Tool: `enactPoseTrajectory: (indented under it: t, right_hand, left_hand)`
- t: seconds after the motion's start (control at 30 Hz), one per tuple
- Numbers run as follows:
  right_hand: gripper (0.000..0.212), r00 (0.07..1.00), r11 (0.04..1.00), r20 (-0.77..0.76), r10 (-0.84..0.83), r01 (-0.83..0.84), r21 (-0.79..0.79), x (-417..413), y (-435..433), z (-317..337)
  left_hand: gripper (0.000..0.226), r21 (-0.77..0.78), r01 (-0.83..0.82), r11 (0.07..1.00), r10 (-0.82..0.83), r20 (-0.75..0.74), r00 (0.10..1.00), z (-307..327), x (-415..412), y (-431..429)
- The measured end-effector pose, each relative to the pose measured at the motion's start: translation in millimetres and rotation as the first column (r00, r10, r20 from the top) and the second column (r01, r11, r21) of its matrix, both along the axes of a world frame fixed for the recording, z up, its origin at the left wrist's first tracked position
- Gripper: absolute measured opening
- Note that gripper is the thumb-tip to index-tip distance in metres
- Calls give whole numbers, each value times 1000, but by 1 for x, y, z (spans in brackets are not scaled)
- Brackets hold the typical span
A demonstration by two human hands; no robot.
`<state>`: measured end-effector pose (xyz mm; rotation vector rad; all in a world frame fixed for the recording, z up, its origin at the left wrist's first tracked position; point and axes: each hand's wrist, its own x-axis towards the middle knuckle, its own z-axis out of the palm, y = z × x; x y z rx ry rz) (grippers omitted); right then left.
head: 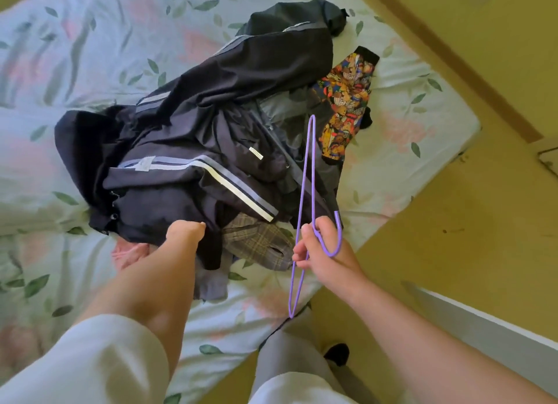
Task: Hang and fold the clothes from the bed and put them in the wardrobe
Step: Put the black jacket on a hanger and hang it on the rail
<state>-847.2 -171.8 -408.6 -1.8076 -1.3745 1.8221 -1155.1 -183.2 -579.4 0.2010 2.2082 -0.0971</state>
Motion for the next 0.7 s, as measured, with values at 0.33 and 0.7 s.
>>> enactPoseTrajectory:
  t: [0.33, 0.7]
  right_hand:
    - [27, 964, 964, 105, 245, -254, 84, -27, 8, 7]
    - [31, 951, 965, 187, 245, -220, -140, -69, 23, 5]
  left_hand:
    - [26, 468, 181, 865, -116, -163, 980, 59, 57, -22]
    - [12, 747, -149, 648, -395, 497, 773, 161, 111, -64]
